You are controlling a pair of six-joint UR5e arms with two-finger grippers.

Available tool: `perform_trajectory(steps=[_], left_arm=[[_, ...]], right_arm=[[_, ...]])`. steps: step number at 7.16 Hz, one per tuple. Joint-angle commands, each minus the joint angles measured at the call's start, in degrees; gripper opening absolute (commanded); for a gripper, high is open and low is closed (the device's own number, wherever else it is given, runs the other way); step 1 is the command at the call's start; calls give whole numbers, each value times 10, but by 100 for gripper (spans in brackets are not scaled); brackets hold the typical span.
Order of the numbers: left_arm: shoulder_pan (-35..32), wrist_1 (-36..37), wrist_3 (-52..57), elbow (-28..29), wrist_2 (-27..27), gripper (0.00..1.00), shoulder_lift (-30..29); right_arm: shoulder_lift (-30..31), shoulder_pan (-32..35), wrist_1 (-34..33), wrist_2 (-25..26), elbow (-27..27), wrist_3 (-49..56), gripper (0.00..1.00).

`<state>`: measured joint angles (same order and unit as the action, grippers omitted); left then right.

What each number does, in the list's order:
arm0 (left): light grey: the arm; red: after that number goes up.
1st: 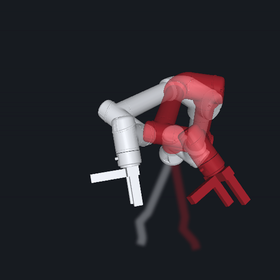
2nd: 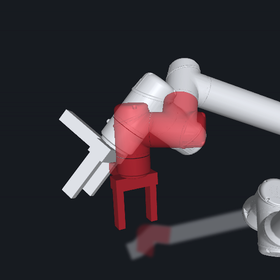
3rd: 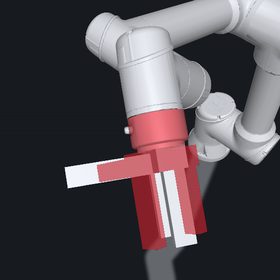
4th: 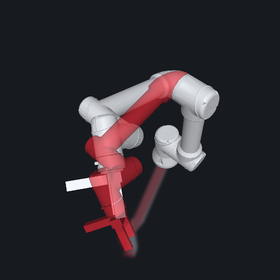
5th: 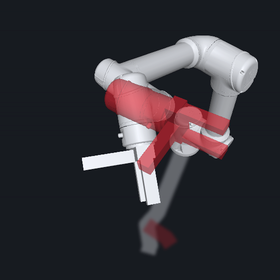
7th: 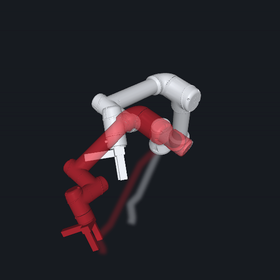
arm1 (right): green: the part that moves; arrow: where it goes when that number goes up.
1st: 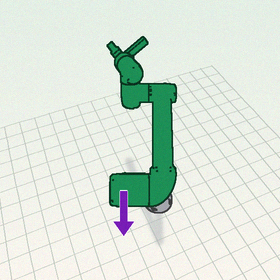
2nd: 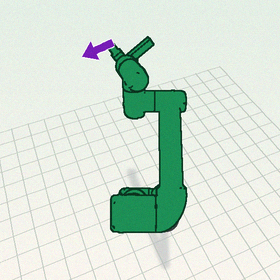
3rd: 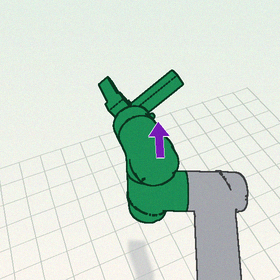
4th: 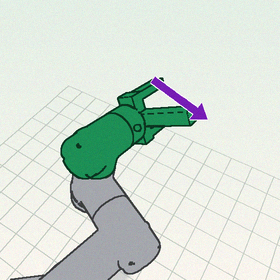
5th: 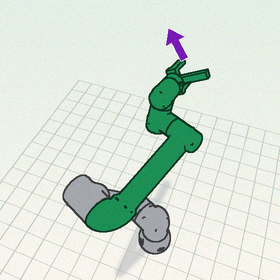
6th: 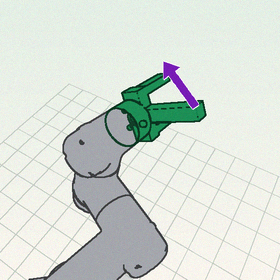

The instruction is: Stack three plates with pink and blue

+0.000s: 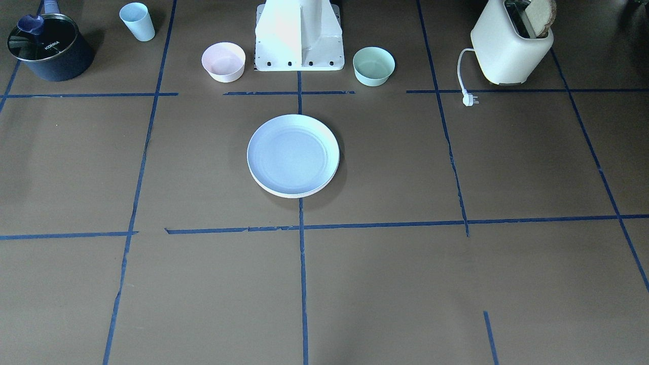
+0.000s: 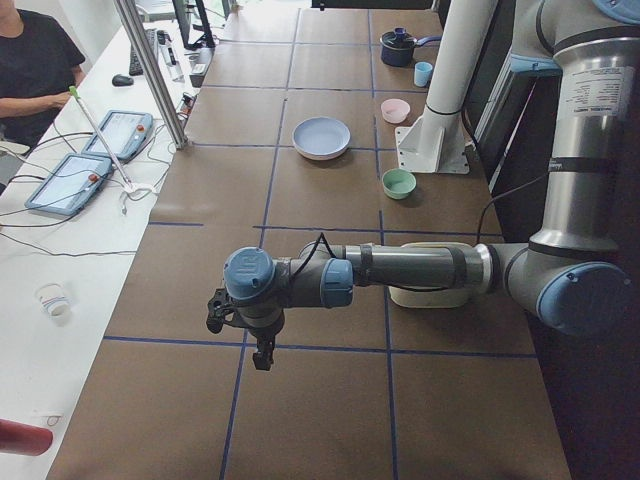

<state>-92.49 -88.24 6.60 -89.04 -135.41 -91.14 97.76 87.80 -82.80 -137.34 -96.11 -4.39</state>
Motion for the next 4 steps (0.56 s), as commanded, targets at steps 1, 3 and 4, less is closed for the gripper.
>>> perform_trajectory(steps=[1, 3, 4], left_arm=[[1, 0, 1, 0, 1, 100, 1], [0, 0, 1, 2, 1, 100, 1], [0, 0, 2, 4, 1, 100, 1]], right_arm=[[1, 0, -1, 1, 6, 1, 100], [-1, 0, -4, 2, 7, 5, 100], [-1, 0, -4, 2, 7, 5, 100]])
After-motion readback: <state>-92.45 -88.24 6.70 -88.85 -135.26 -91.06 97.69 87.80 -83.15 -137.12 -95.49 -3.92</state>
